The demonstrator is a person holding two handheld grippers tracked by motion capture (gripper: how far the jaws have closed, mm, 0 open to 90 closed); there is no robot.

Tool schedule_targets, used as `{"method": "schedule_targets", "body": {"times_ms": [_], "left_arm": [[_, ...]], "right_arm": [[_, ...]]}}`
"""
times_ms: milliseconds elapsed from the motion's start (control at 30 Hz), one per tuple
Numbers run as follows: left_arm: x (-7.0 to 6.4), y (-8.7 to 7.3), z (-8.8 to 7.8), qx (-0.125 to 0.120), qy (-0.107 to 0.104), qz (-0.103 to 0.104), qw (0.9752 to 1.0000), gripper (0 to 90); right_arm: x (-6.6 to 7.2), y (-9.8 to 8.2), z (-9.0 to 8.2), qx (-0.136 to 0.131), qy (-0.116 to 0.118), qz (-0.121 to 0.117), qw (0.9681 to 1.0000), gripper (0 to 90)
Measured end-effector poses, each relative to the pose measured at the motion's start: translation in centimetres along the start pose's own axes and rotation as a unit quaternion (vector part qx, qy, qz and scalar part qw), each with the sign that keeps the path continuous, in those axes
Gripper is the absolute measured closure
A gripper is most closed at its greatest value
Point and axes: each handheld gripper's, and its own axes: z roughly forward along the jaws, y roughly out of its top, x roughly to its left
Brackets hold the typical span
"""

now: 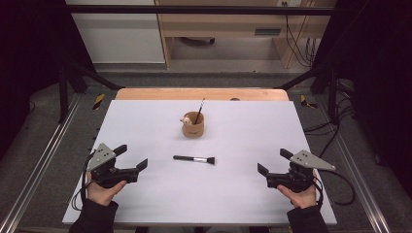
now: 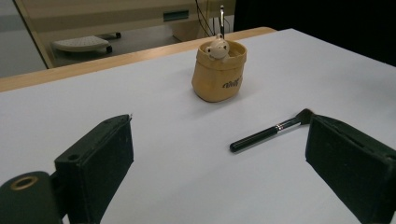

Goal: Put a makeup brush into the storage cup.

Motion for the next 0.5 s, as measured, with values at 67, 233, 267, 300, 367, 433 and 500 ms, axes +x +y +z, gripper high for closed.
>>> {"method": "schedule_targets", "body": {"times_ms": [67,233,267,300,367,433,500], "left_arm": [[0.0,0.3,0.4,0.01,-0.005,0.007,0.9999,6.9],[-0.2,0.8,1.5,0.029,-0.017,0.026,0.9991,7.0],[-0.2,1.0,1.7,0.031,-0.02,0.028,0.9989,7.1],[-0.2,1.1,1.9,0.034,-0.024,0.028,0.9987,7.2],[-0.4,1.5,2.3,0.039,-0.027,0.032,0.9984,7.2],[-0.5,1.8,2.8,0.044,-0.03,0.039,0.9978,7.3],[-0.7,2.1,3.2,0.051,-0.036,0.043,0.9971,7.3]], "right_arm": [[0.0,0.0,0.0,0.001,-0.001,-0.001,1.0,2.8],[-0.1,0.0,0.0,-0.001,-0.002,-0.002,1.0,2.8],[-0.1,0.0,0.0,0.0,-0.002,-0.002,1.0,2.8],[0.0,-0.1,0.0,0.001,-0.002,0.0,1.0,2.8],[0.0,-0.1,0.1,0.002,-0.002,-0.003,1.0,2.8],[0.0,-0.1,0.2,0.003,-0.002,-0.005,1.0,2.8],[0.0,-0.1,0.1,0.003,-0.002,-0.004,1.0,2.8]]}}
